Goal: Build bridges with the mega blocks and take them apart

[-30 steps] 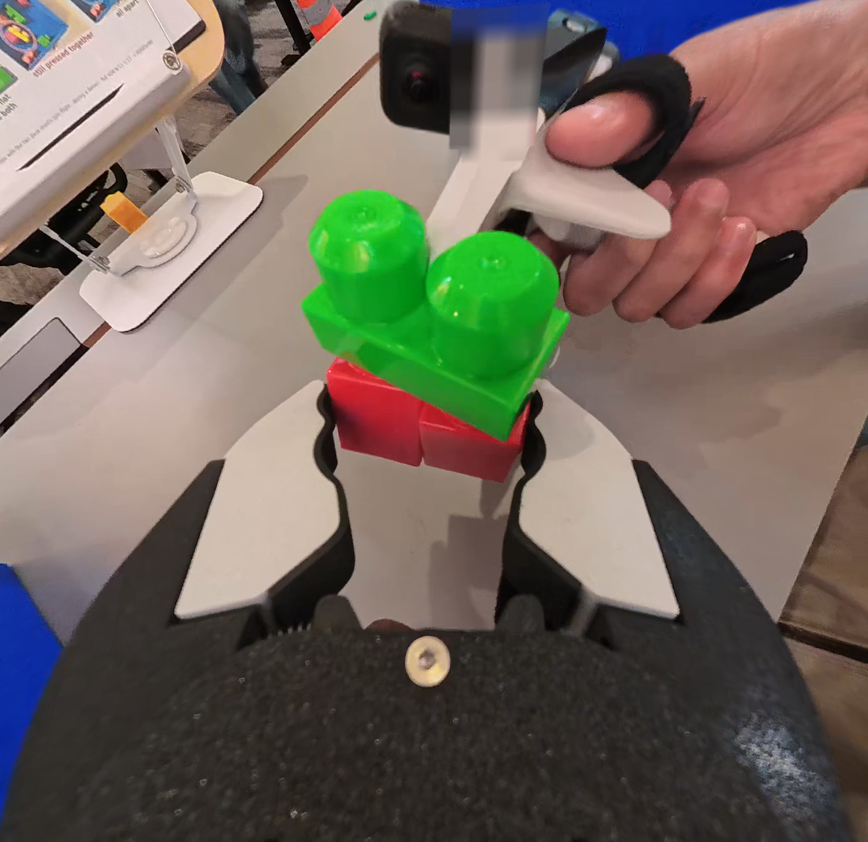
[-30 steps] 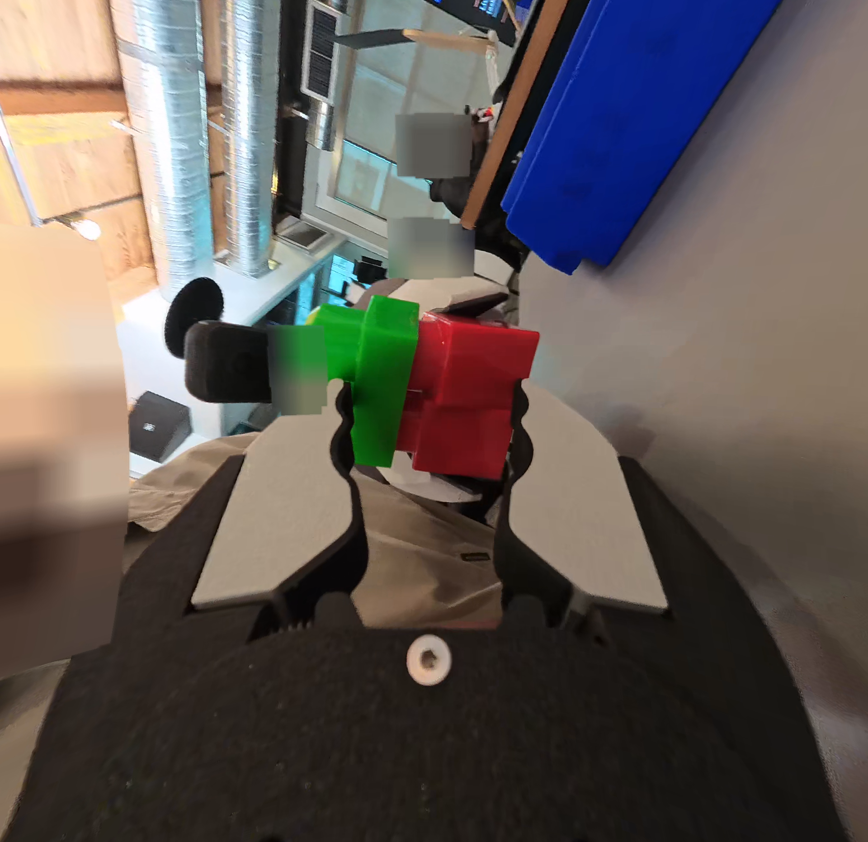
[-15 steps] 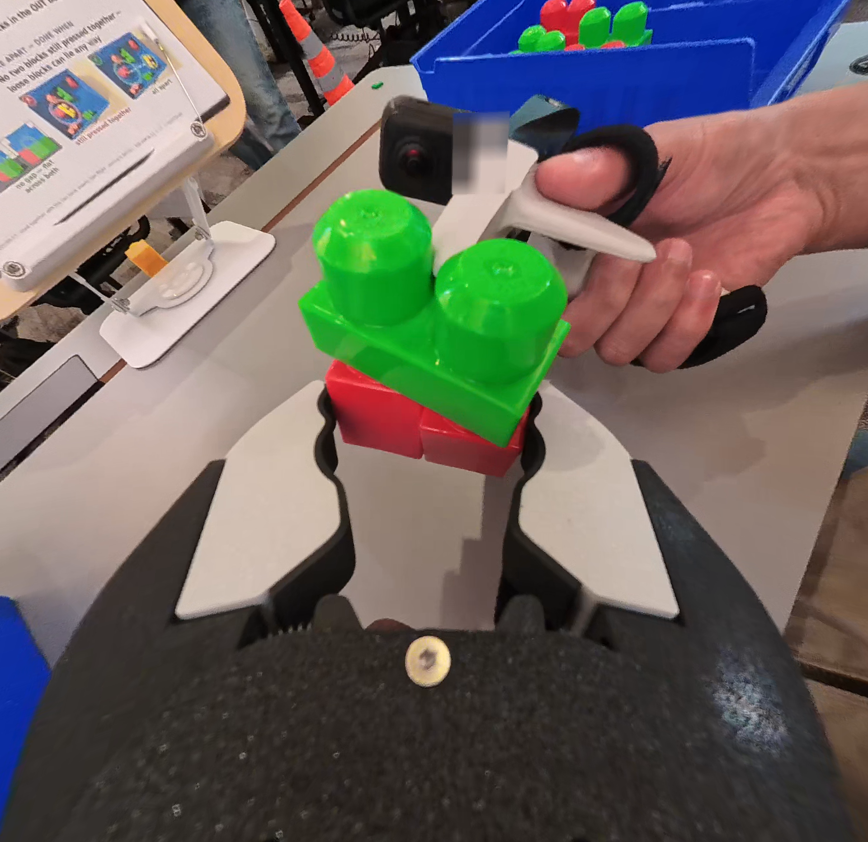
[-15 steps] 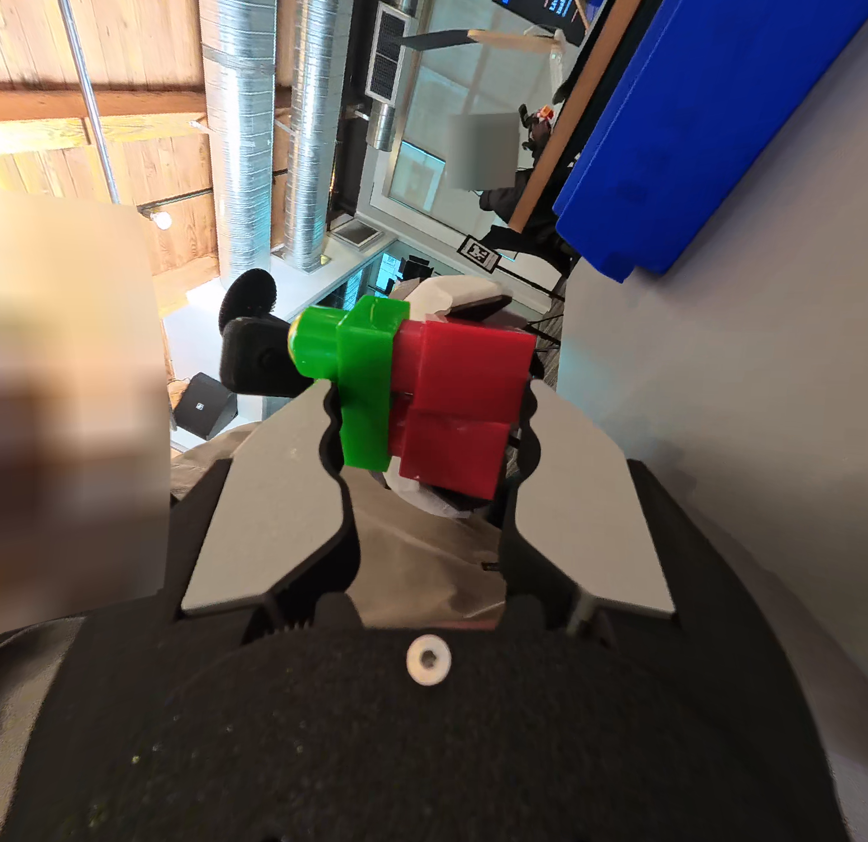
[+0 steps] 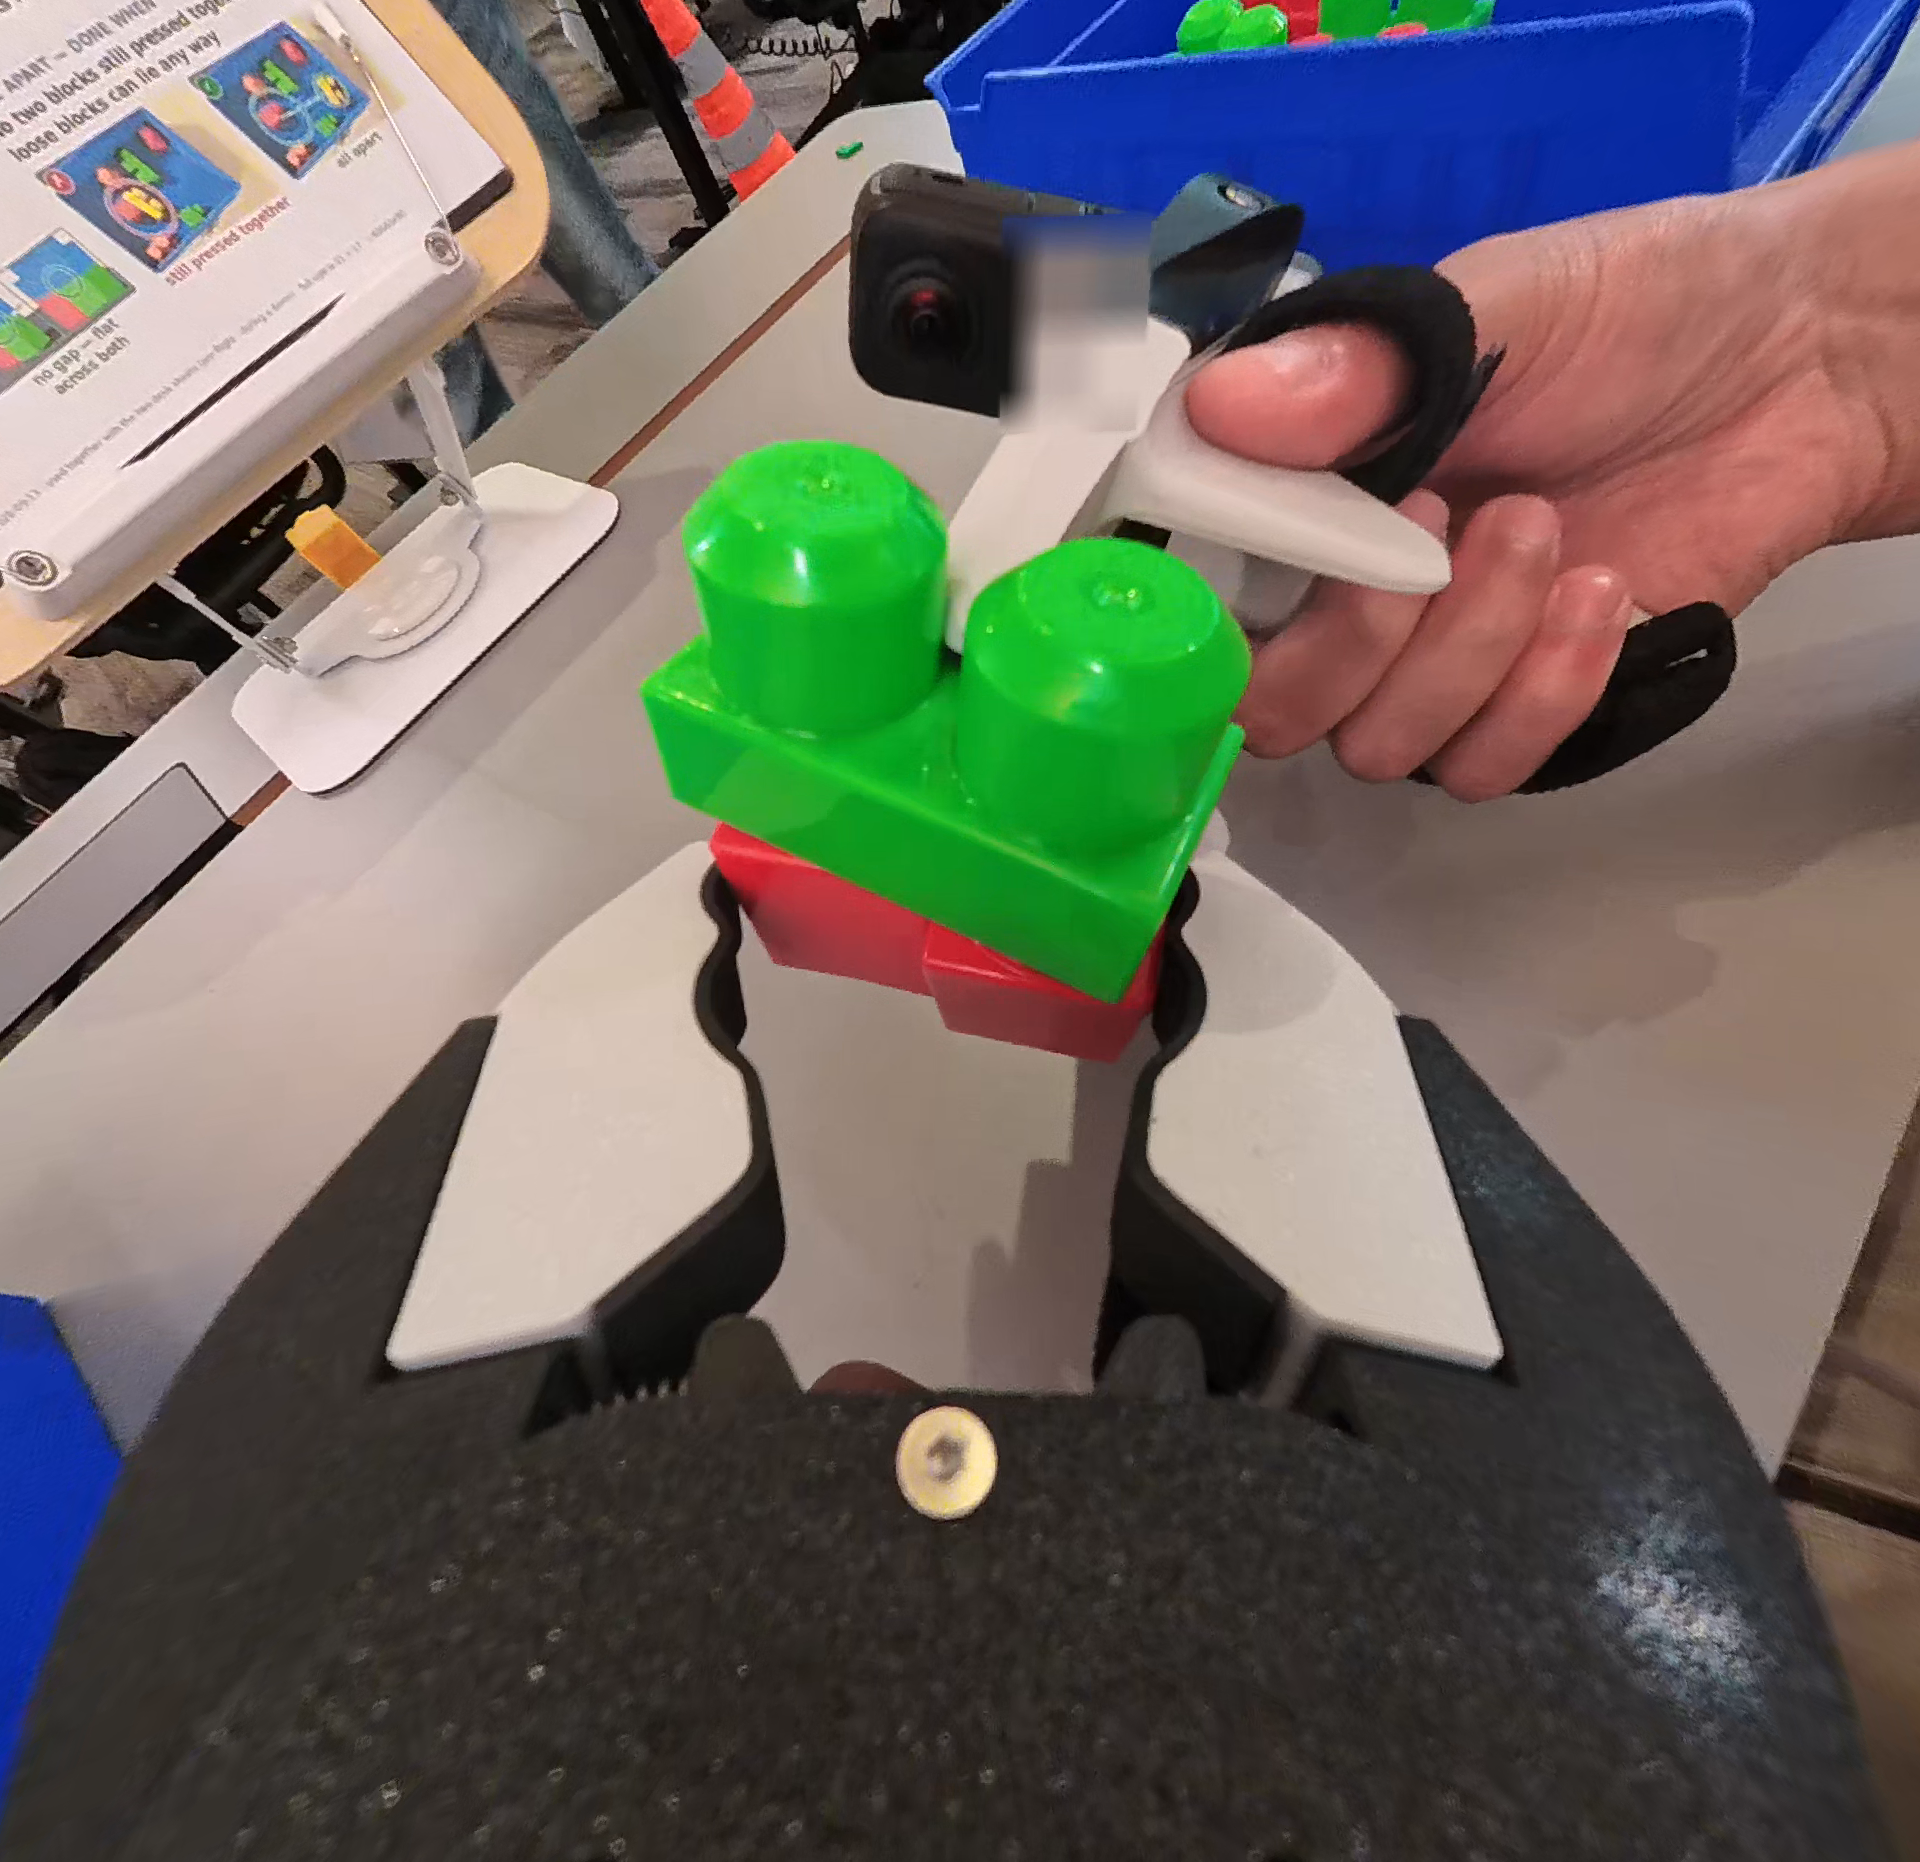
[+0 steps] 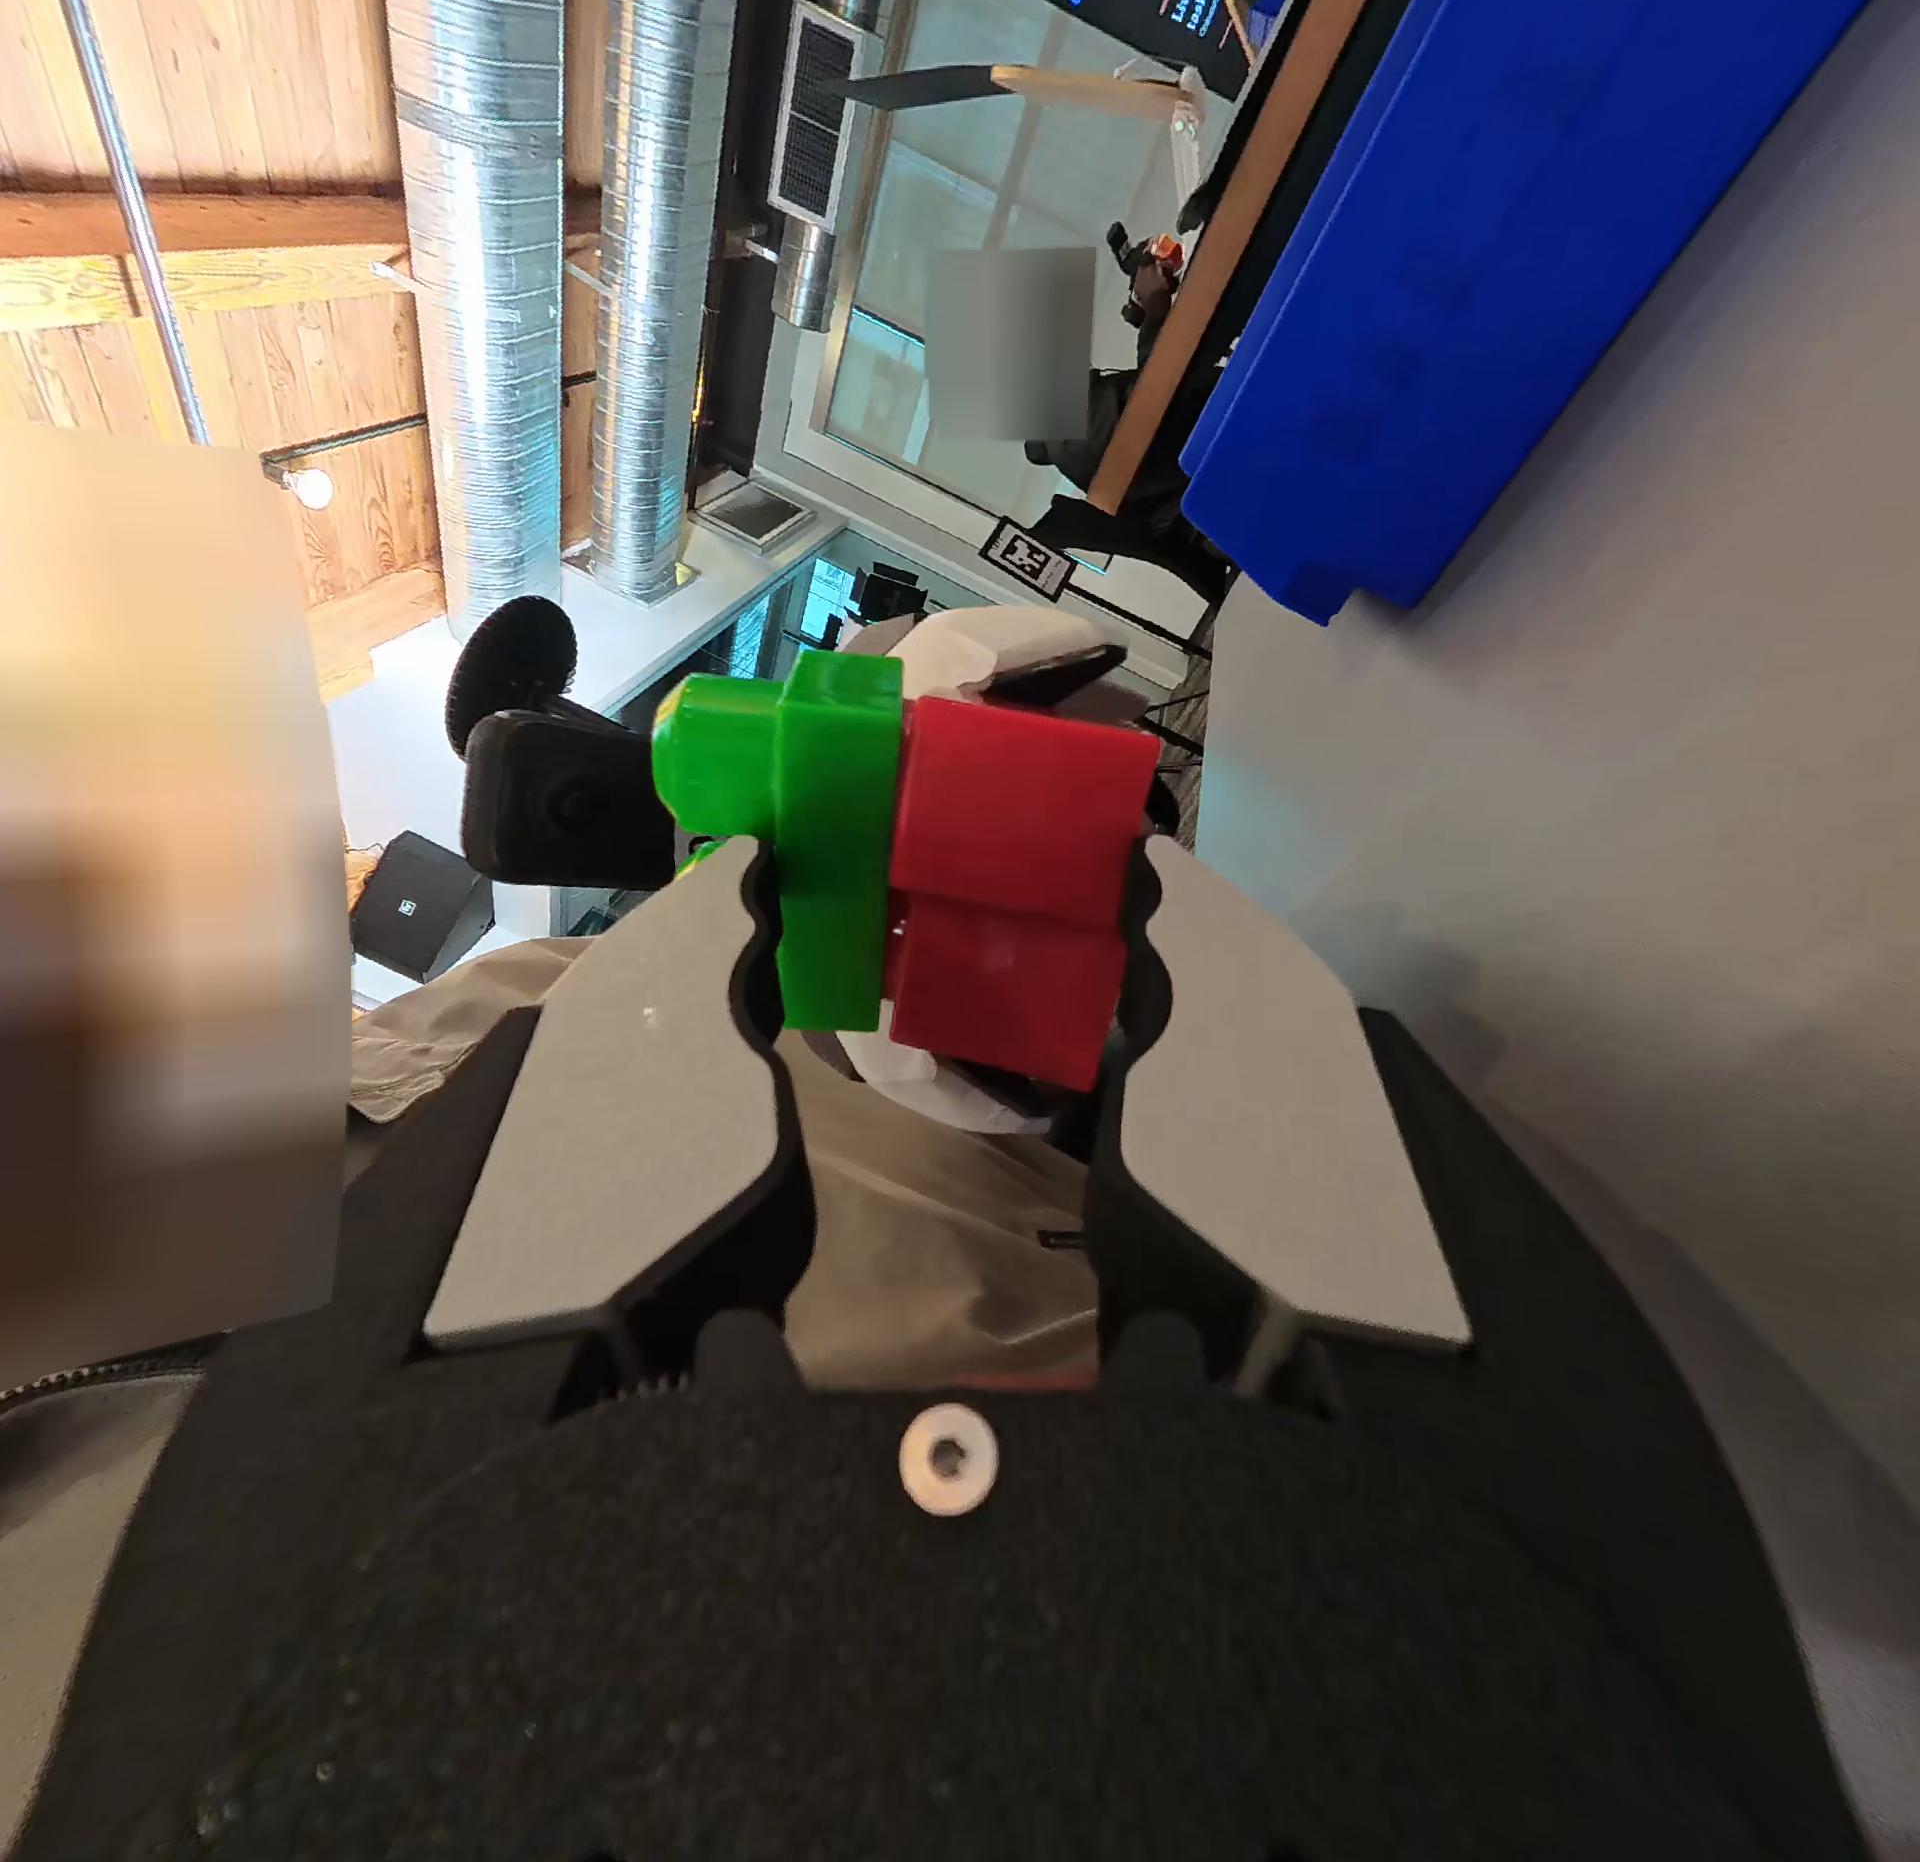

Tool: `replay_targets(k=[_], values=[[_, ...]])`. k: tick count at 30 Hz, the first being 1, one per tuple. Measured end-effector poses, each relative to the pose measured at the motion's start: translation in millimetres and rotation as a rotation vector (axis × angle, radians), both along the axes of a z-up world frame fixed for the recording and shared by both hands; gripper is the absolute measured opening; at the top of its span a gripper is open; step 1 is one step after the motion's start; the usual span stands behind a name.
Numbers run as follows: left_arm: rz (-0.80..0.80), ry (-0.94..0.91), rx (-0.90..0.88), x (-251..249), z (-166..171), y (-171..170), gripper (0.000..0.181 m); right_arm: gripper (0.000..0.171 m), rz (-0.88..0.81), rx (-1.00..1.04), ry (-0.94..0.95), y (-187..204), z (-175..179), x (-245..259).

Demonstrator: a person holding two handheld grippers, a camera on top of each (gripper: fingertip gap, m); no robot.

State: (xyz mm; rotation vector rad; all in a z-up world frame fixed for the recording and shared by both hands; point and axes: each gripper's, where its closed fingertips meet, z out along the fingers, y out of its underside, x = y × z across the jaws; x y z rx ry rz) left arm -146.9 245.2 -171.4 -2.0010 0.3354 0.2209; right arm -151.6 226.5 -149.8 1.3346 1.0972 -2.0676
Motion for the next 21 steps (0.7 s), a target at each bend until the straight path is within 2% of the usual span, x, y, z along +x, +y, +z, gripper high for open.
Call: replay_targets(k=[4,10,13,19,21], values=[[-0.024,-0.004,0.028,1,3,1,0.078,0.063,0.026,-0.070,-0.018,-1,3,0],[-0.028,0.010,0.047,-2,7,-1,0.078,0.066,0.018,-0.066,-0.008,-4,8,-1],[-0.032,0.027,0.050,-3,8,-2,0.078,0.077,0.030,-0.077,-0.005,-6,13,2],[-0.041,0.044,0.053,0,6,-2,0.078,0.087,0.024,-0.055,-0.005,-8,13,6],[-0.037,0.040,0.073,1,7,-2,0.078,0.099,0.006,-0.045,-0.011,-7,11,6]])
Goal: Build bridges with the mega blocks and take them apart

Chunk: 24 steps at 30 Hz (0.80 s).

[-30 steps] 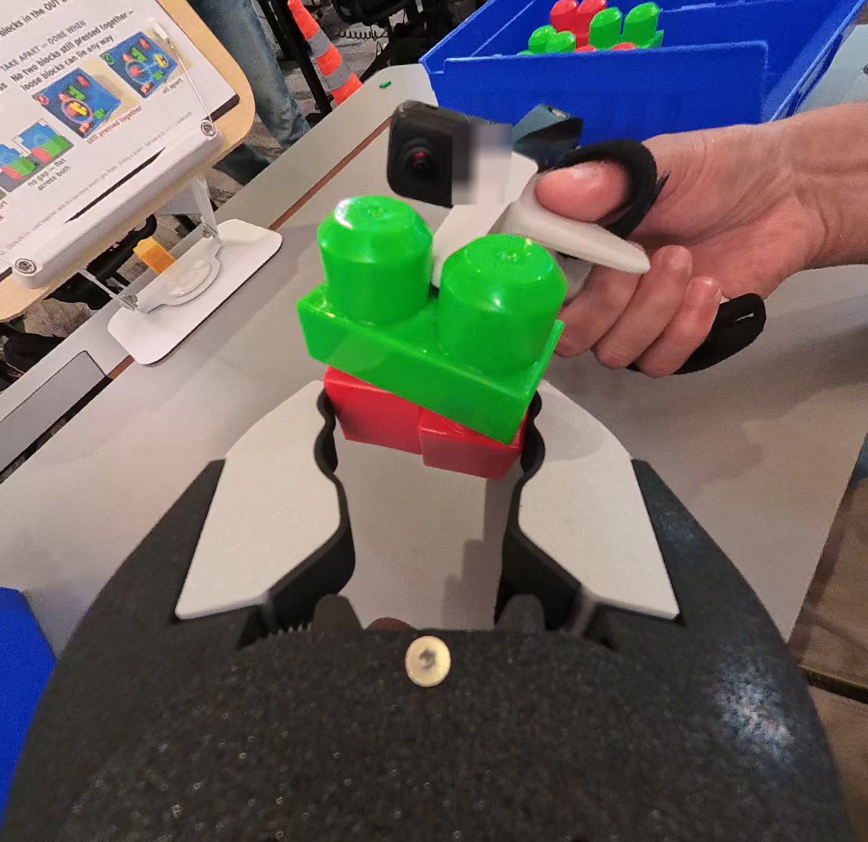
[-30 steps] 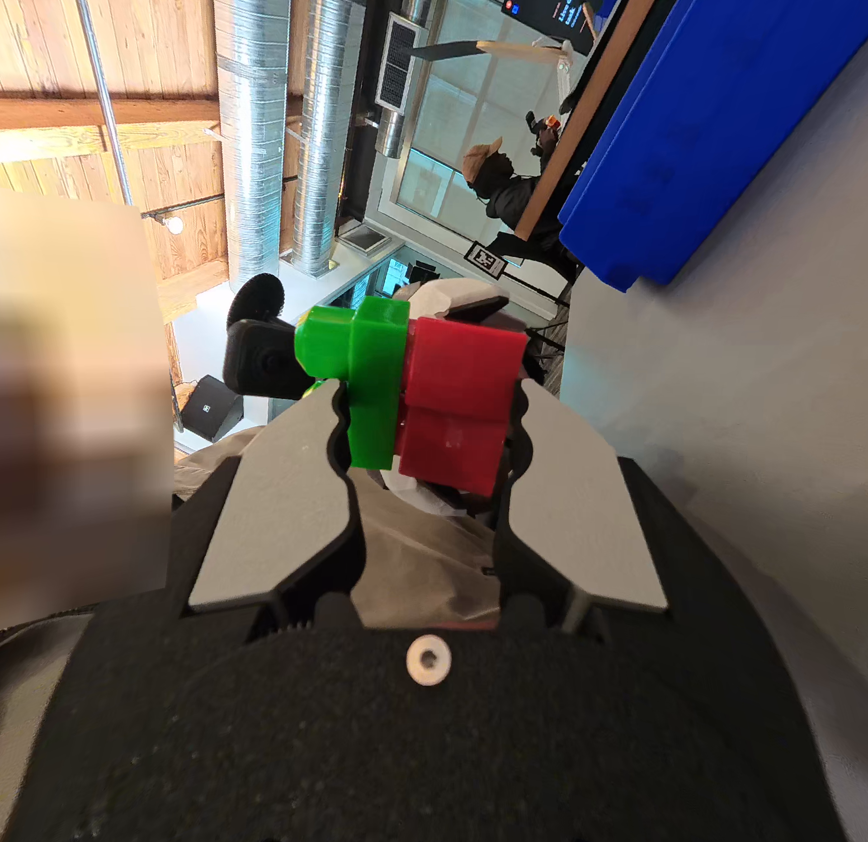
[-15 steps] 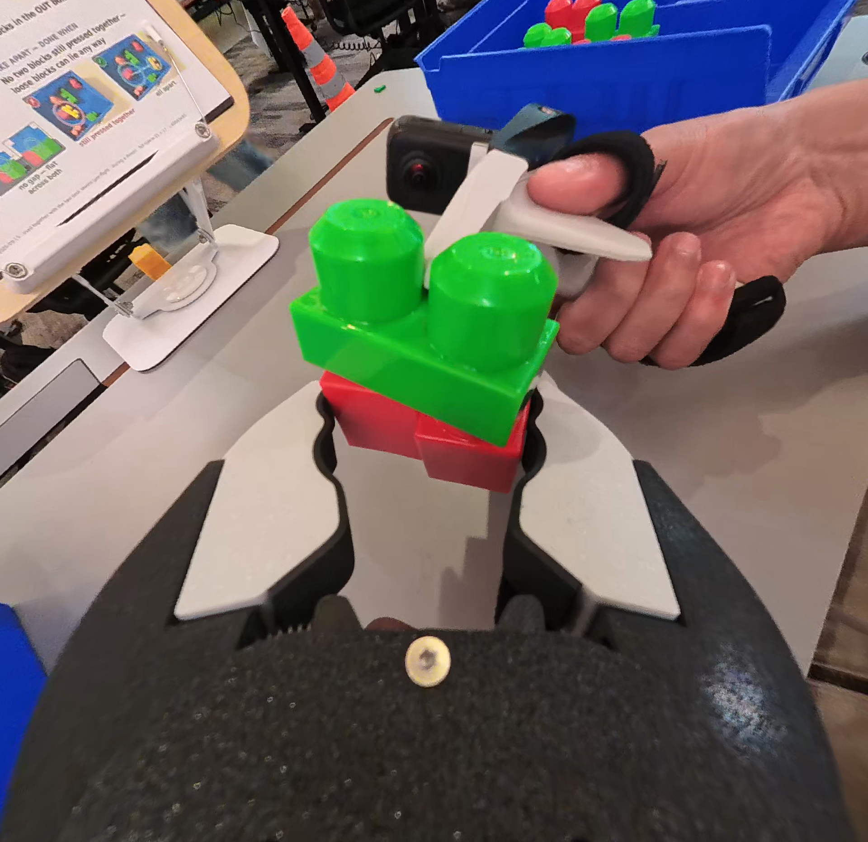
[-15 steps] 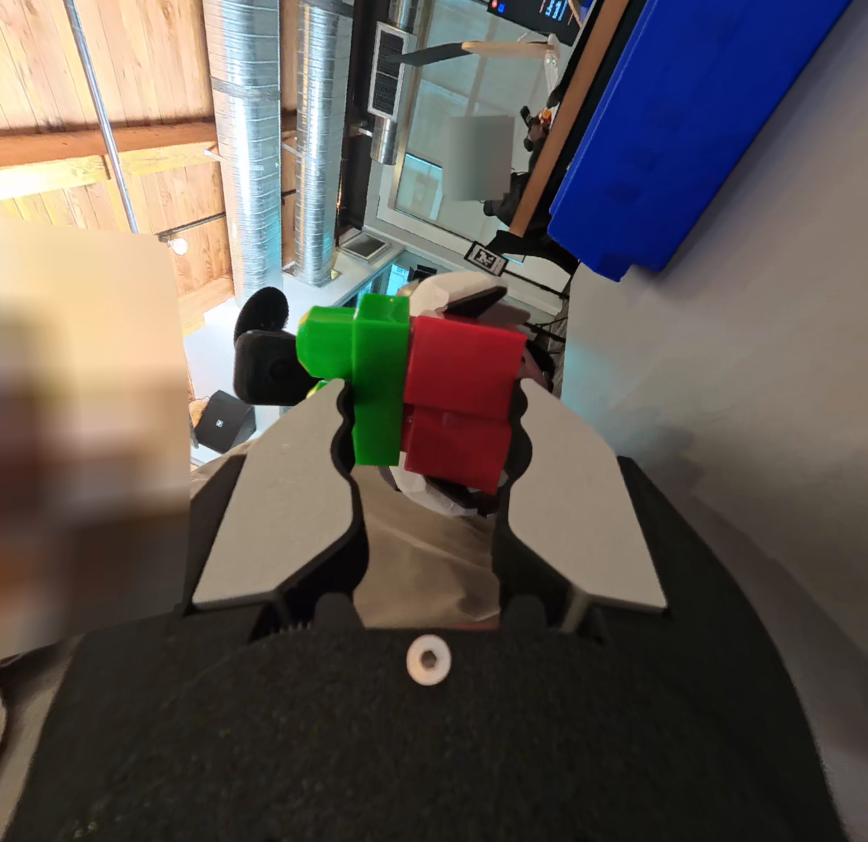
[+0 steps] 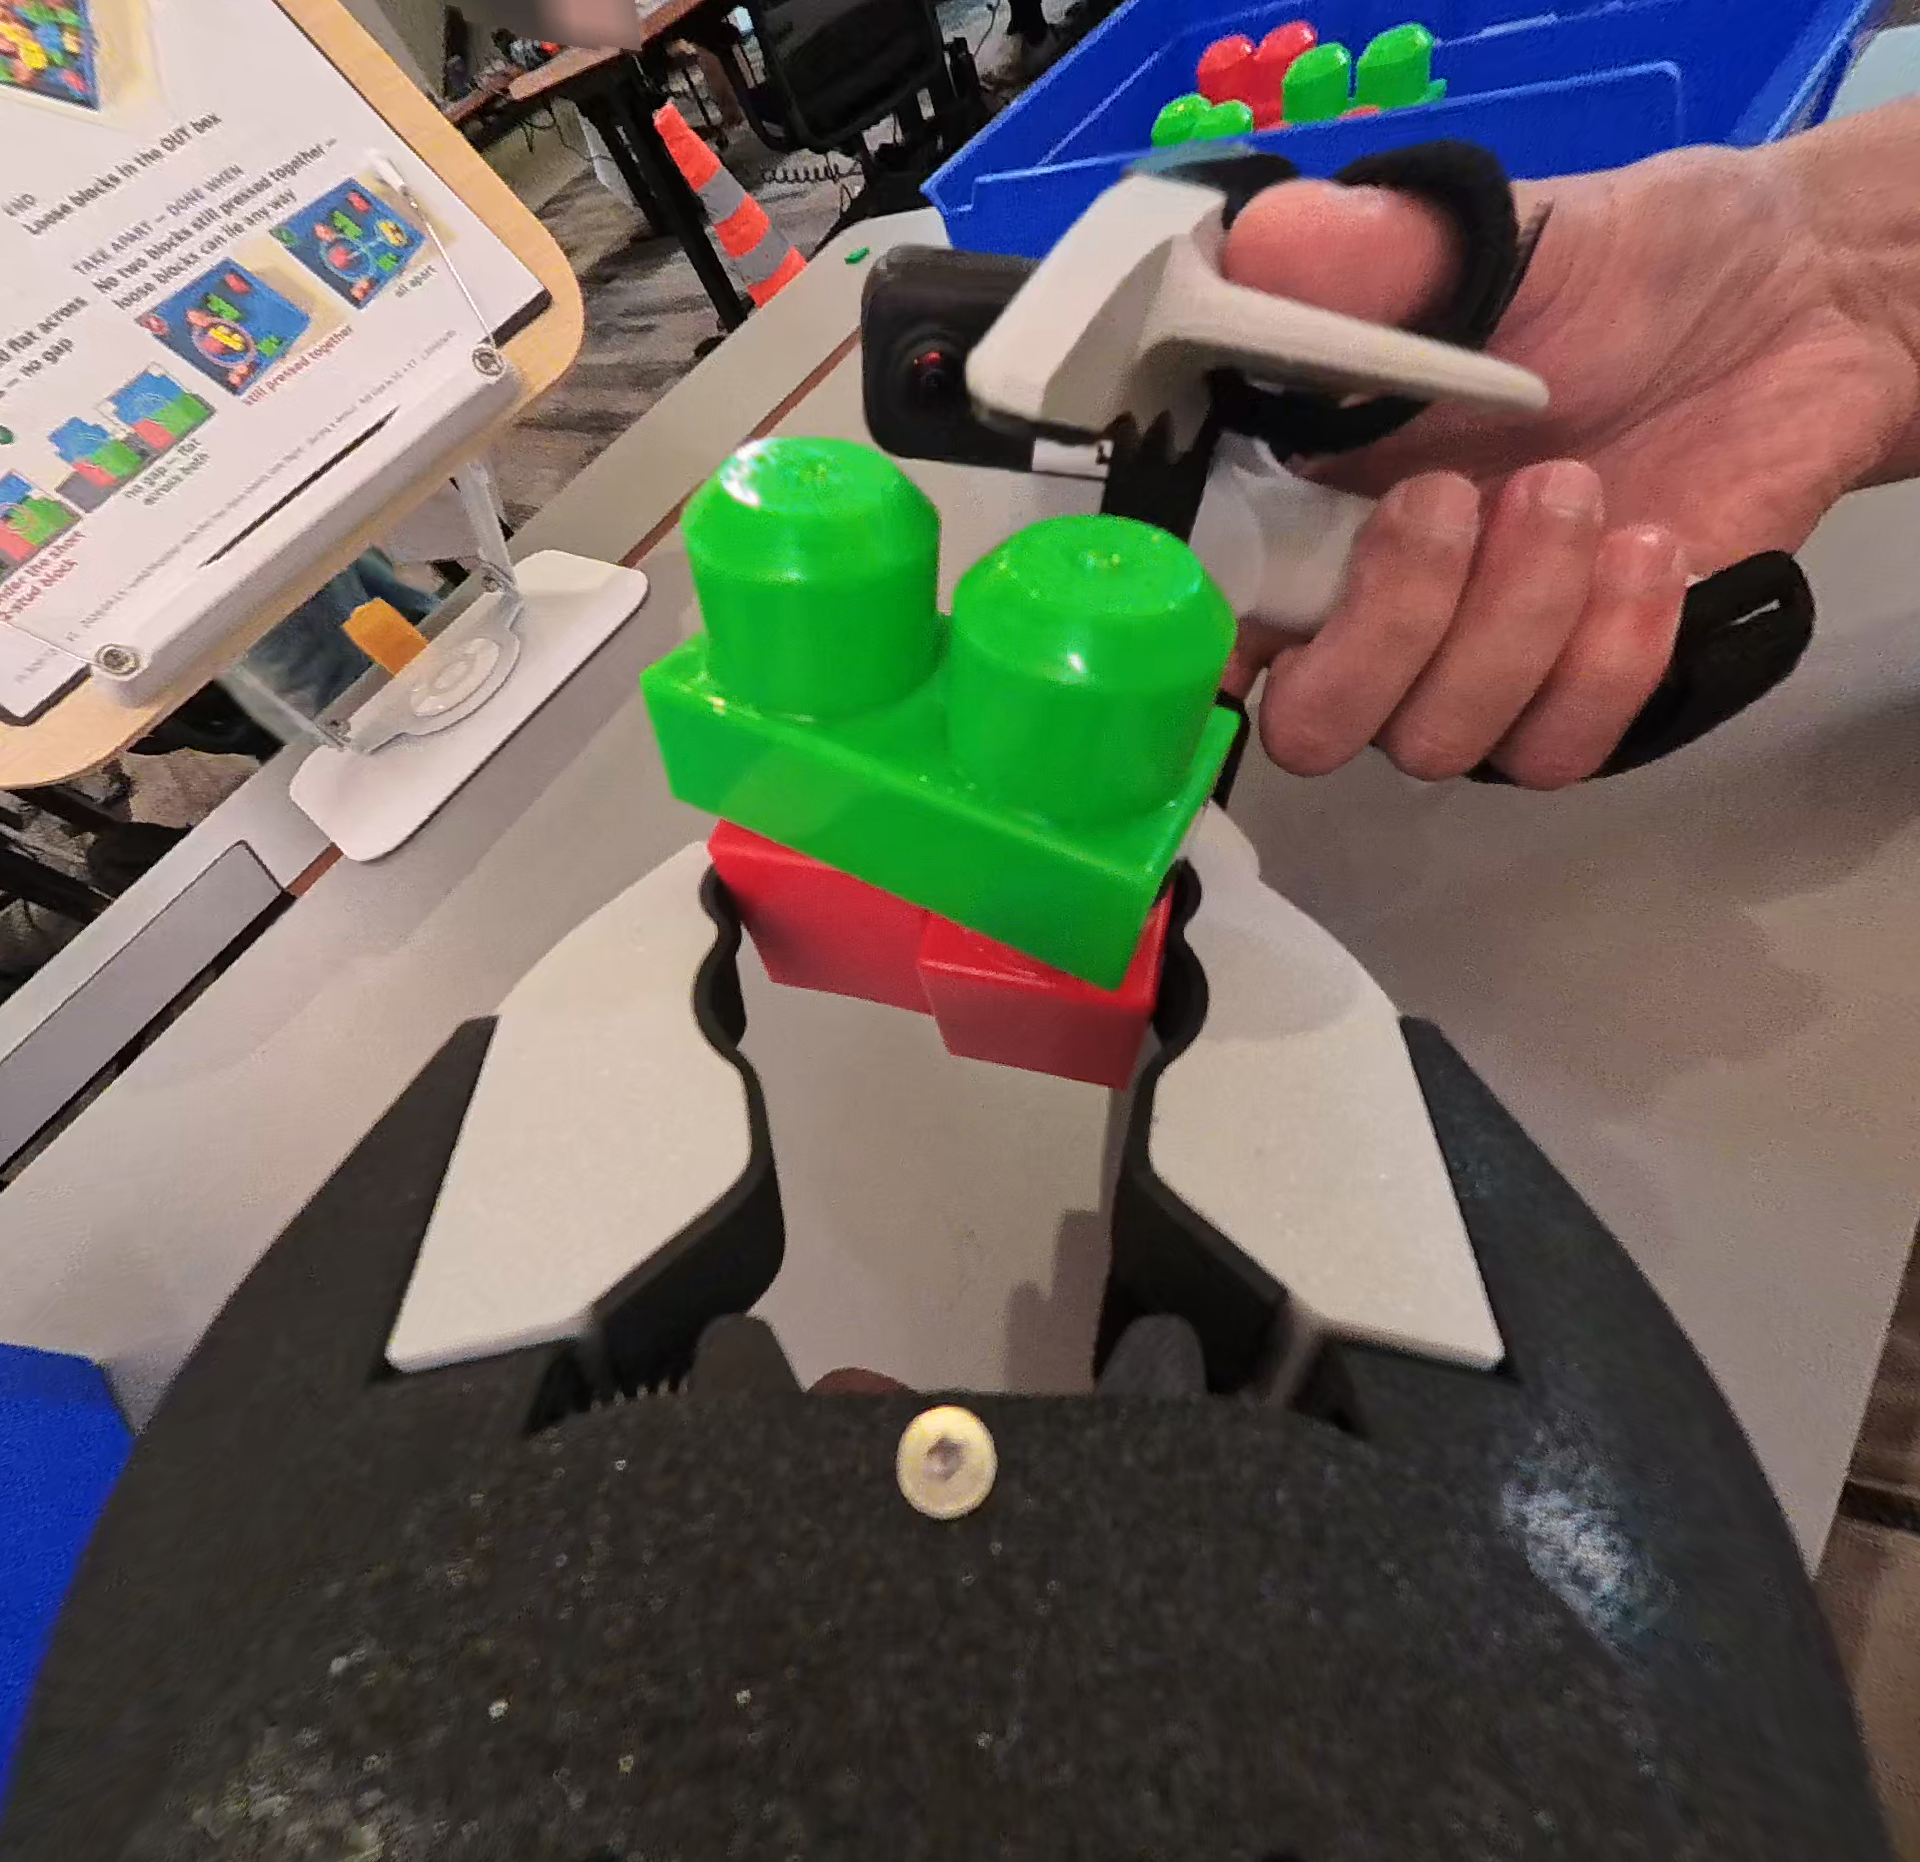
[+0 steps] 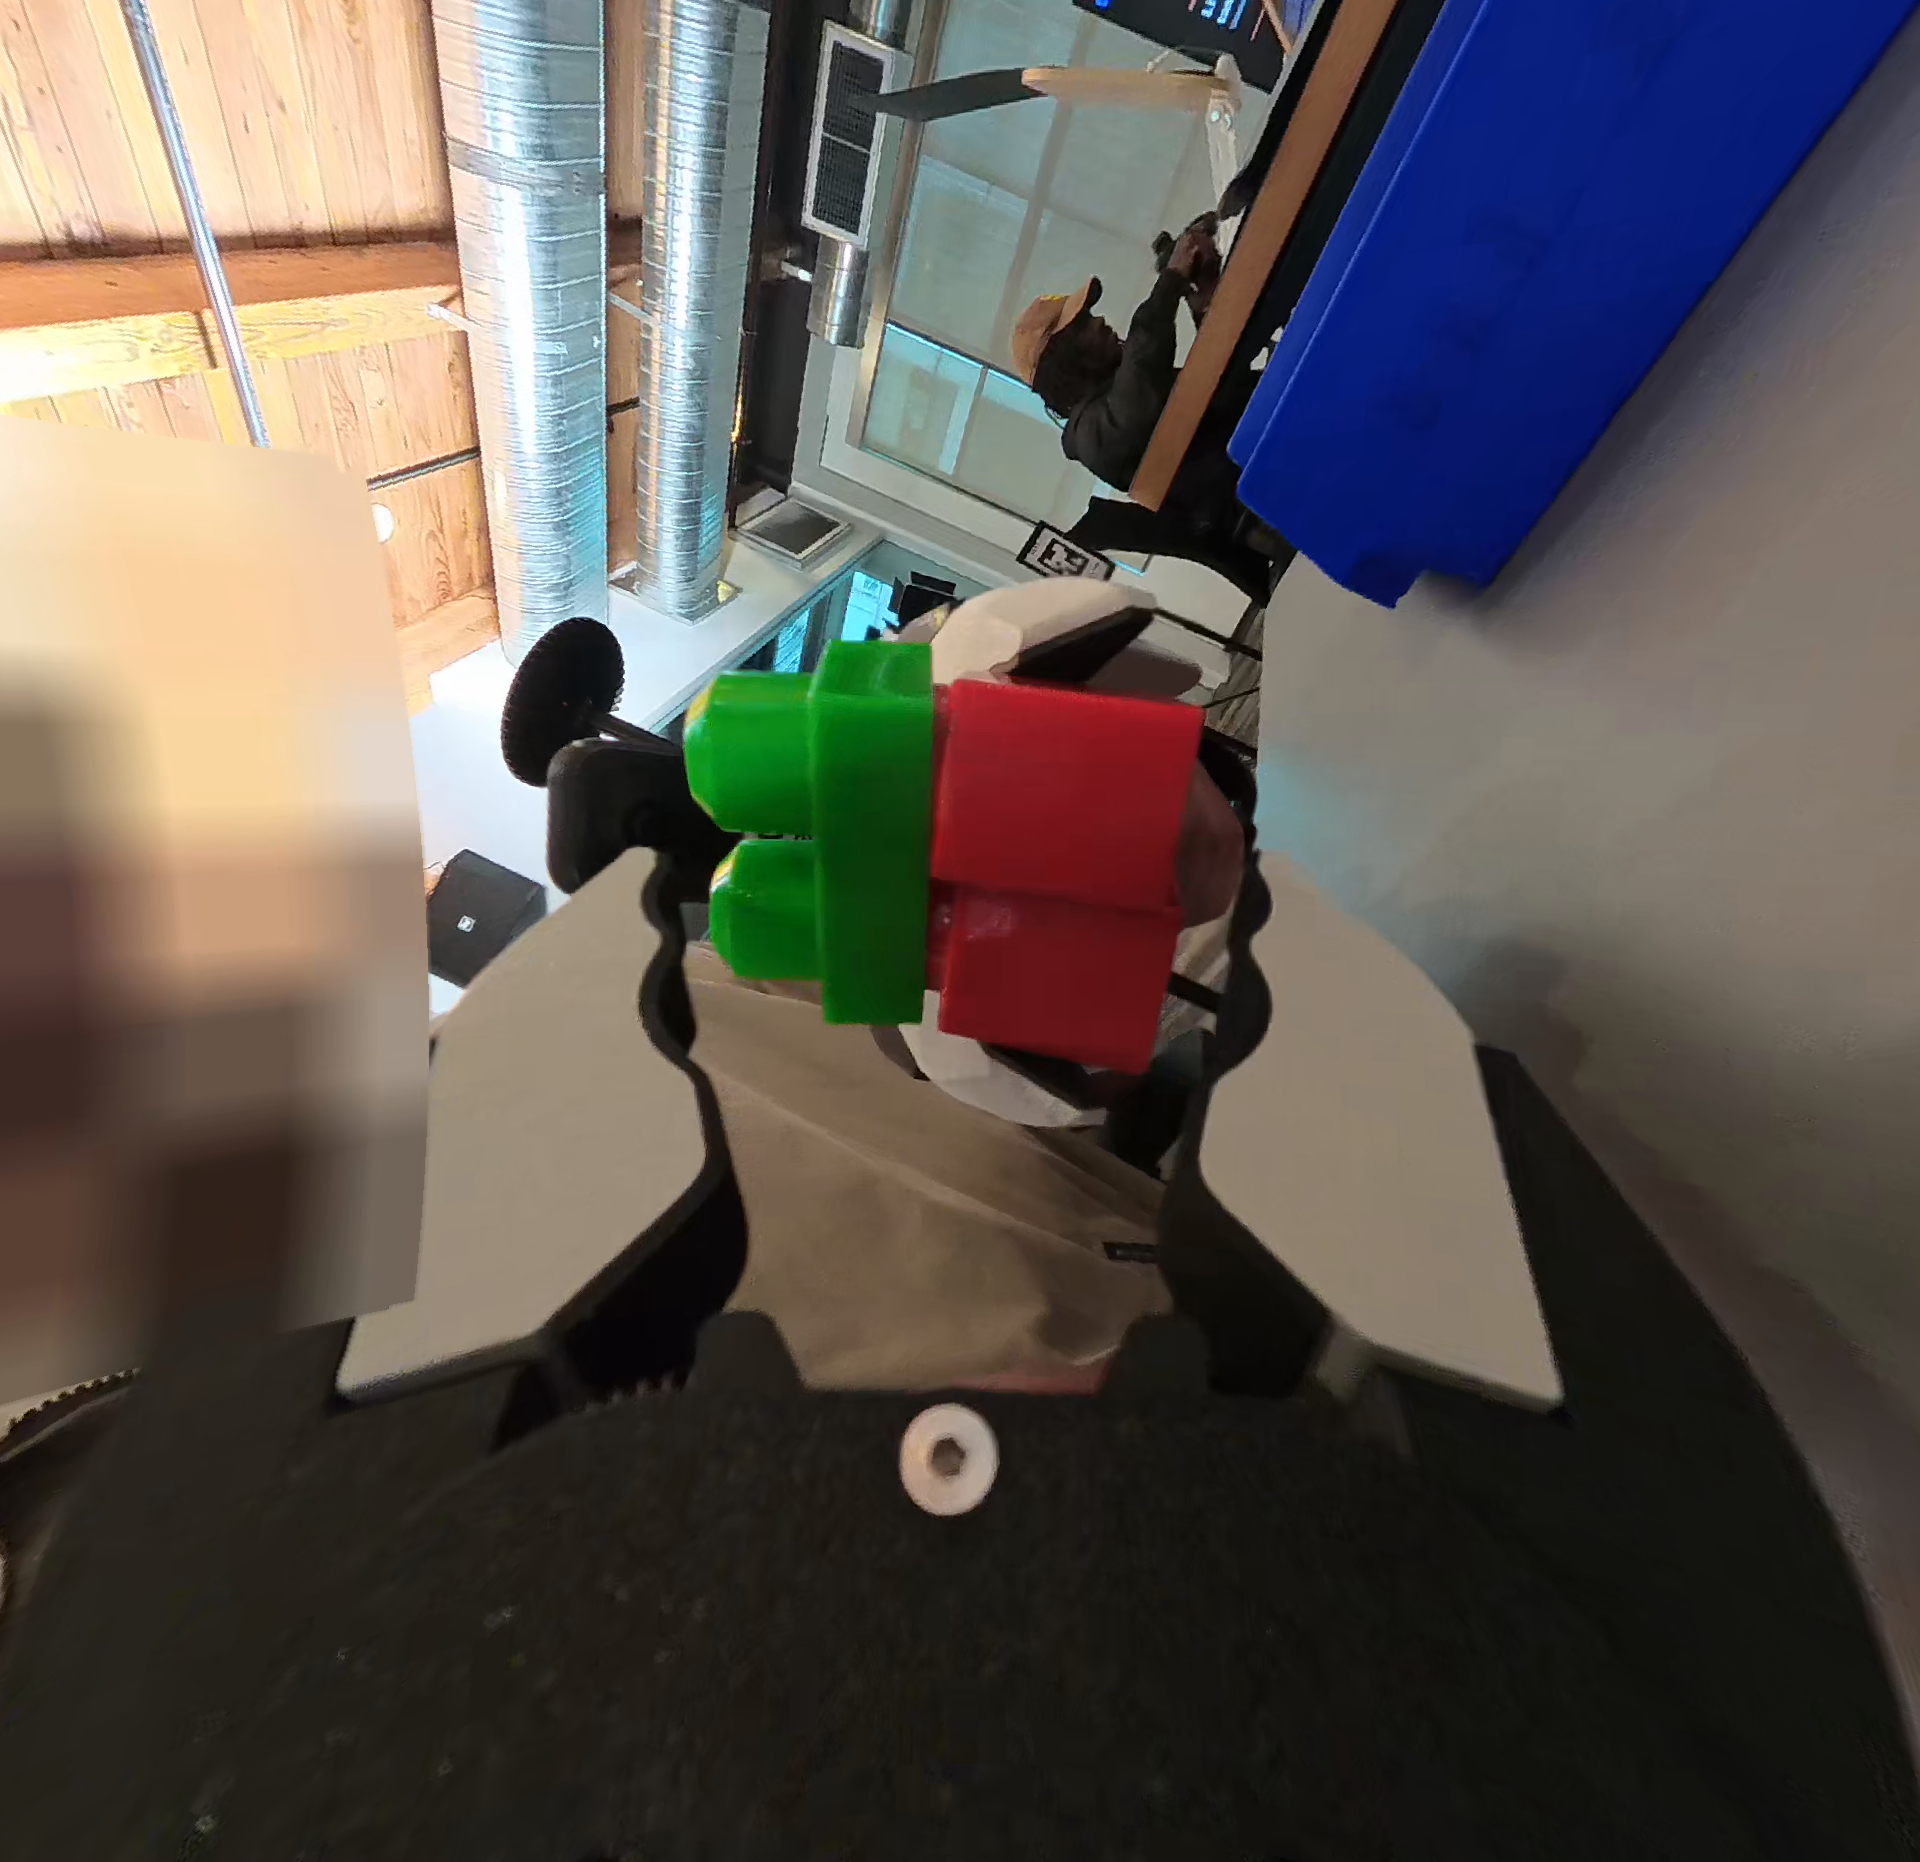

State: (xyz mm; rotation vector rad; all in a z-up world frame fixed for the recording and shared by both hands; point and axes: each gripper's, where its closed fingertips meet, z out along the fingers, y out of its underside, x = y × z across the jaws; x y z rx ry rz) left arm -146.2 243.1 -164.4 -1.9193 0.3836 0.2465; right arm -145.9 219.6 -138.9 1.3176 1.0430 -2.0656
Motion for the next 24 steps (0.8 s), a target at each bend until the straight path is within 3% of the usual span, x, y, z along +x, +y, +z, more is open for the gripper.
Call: replay_targets(k=[8,13,24], values=[[0.021,-0.010,0.015,-6,4,0,0.077,0.115,0.012,0.066,0.007,-18,-7,5],[0.016,0.041,0.002,0,-2,3,0.078,0.100,0.025,0.039,0.035,-24,-1,3],[-0.008,-0.005,0.012,1,-2,3,0.078,0.094,0.059,-0.053,0.037,-22,0,4]])
